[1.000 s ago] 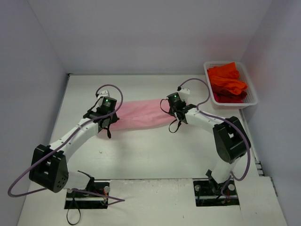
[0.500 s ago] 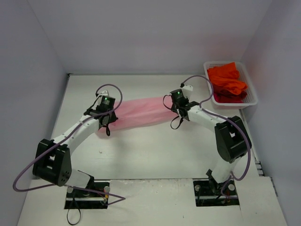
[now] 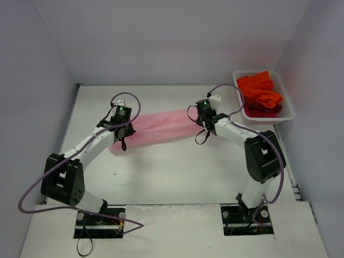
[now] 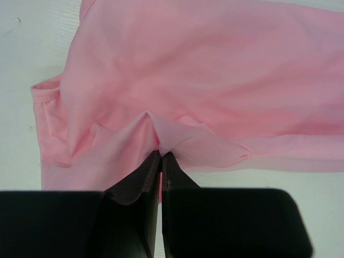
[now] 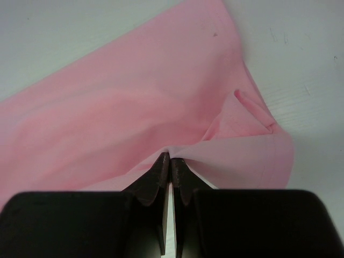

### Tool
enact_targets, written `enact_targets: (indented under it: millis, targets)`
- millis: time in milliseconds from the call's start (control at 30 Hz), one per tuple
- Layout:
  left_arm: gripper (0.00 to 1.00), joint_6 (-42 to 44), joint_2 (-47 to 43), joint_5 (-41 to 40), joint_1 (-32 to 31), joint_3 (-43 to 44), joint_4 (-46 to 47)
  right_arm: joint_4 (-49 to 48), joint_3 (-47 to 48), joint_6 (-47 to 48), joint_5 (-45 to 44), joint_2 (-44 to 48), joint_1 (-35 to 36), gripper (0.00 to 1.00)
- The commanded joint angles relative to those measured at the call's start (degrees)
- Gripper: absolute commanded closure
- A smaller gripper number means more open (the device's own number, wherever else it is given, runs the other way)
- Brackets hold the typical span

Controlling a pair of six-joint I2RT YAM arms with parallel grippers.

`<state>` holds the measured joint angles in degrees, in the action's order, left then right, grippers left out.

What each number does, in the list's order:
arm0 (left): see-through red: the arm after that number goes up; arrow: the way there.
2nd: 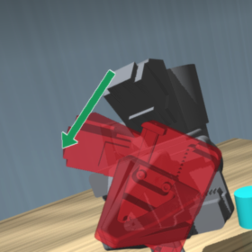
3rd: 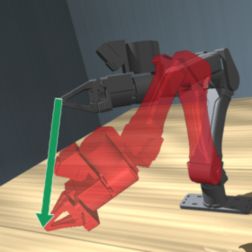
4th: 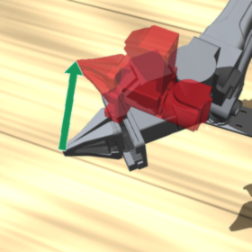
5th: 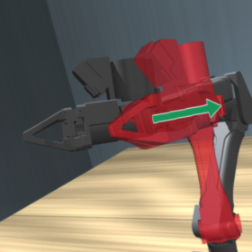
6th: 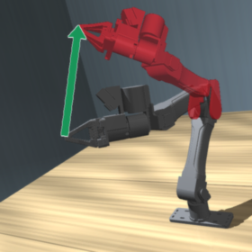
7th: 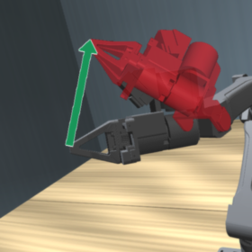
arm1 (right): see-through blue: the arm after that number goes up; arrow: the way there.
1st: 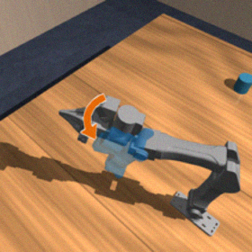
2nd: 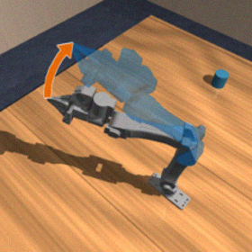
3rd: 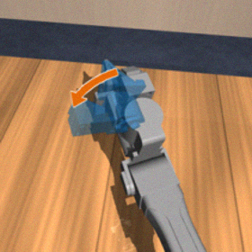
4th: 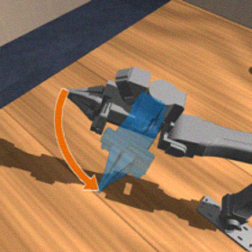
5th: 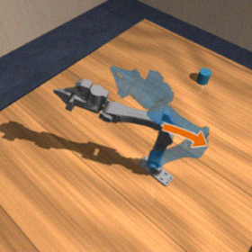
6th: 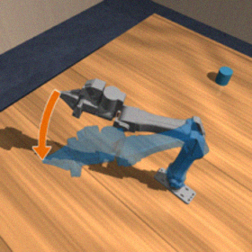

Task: Fold and stack the t-shirts
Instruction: Fold the tshirt

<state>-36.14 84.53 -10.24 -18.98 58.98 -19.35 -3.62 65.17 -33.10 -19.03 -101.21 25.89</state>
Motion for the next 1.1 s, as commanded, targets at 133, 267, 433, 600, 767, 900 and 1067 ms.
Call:
enact_targets:
  millis: [133,267,433,600,767,900,1067]
  targets:
    - [1.0,1.9,-0.3,-0.4,1.1,4.6,1.7,-1.7,5.2,1.5,-0.7,-0.6,-1.2,1.0]
    - [1.0,2.0,0.7,0.2,1.8,5.7,1.6,-1.6,6.1,1.7,-0.6,-1.3,-1.5,1.0]
    - [1.0,1.8,0.5,0.8,1.9,6.7,2.0,-1.5,6.6,1.9,-0.6,-2.5,-1.7,1.0]
    - [1.0,2.4,1.9,0.8,2.2,9.0,0.8,-1.5,7.4,1.9,-0.4,-3.9,-1.9,1.0]
    - [1.0,2.5,2.4,1.2,2.6,9.7,0.9,-1.6,8.3,2.0,-0.2,-4.5,-2.2,1.0]
    - [1.0,2.6,3.2,1.2,2.8,10.1,0.9,-1.5,8.7,2.0,0.1,-5.0,-2.2,1.0]
    - [1.0,2.7,4.0,1.6,3.1,10.7,0.8,-1.4,9.2,2.2,0.1,-5.4,-2.5,1.0]
